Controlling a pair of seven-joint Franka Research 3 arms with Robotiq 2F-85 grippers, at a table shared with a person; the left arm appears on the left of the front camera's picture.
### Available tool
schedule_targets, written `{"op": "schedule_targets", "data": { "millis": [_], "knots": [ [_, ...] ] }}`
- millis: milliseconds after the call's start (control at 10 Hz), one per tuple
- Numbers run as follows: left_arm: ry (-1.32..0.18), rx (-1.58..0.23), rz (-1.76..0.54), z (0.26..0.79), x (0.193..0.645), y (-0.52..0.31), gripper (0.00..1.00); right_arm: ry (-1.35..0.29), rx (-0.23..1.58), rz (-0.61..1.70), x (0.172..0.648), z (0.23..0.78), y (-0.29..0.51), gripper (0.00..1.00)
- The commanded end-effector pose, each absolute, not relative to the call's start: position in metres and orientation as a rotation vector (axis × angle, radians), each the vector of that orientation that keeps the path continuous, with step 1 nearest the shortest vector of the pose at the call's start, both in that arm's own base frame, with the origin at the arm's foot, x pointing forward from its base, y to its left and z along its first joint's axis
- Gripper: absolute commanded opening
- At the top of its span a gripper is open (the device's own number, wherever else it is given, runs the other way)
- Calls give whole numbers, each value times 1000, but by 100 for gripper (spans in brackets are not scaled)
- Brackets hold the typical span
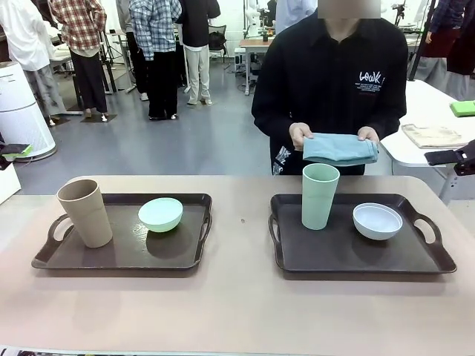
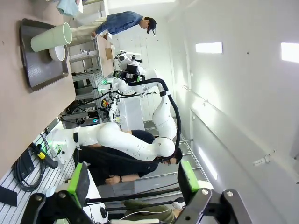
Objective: Set up a tray with a mat and arrange the tableware.
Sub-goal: Pick up the Picnic Bowl and Reusable plastic cup from the Handle tray in front of the human's position and hold them in the air.
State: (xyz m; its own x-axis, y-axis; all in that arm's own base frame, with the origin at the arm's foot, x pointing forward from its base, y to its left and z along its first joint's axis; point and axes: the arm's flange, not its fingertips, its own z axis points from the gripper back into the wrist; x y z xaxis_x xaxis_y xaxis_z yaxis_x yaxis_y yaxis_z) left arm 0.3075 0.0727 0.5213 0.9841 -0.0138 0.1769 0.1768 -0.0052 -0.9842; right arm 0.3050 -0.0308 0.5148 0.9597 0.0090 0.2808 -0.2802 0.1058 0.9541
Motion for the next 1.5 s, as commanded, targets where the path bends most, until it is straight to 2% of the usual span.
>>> {"op": "schedule_targets", "data": {
  "millis": [0,700,800,1000,1100,1300,1400],
  "knots": [
    [-147,-1597,-160,521,307,71,100,-246,1478,230,307,515,-29,100],
    [-147,-1597,-160,521,307,71,100,-226,1453,216,305,515,-31,100],
    [-128,-1570,-151,521,308,73,100,-261,1224,179,310,523,-27,100],
    [-420,-1143,-551,586,341,-3,100,-374,753,194,319,565,-12,100],
    [-492,-930,-707,602,355,-44,100,-389,507,162,323,585,-10,100],
    [-591,-565,-980,601,372,-129,100,-260,206,43,331,595,-11,100],
    [-708,-300,-1195,586,379,-182,100,-143,54,-36,333,588,-8,100]
  ]
}}
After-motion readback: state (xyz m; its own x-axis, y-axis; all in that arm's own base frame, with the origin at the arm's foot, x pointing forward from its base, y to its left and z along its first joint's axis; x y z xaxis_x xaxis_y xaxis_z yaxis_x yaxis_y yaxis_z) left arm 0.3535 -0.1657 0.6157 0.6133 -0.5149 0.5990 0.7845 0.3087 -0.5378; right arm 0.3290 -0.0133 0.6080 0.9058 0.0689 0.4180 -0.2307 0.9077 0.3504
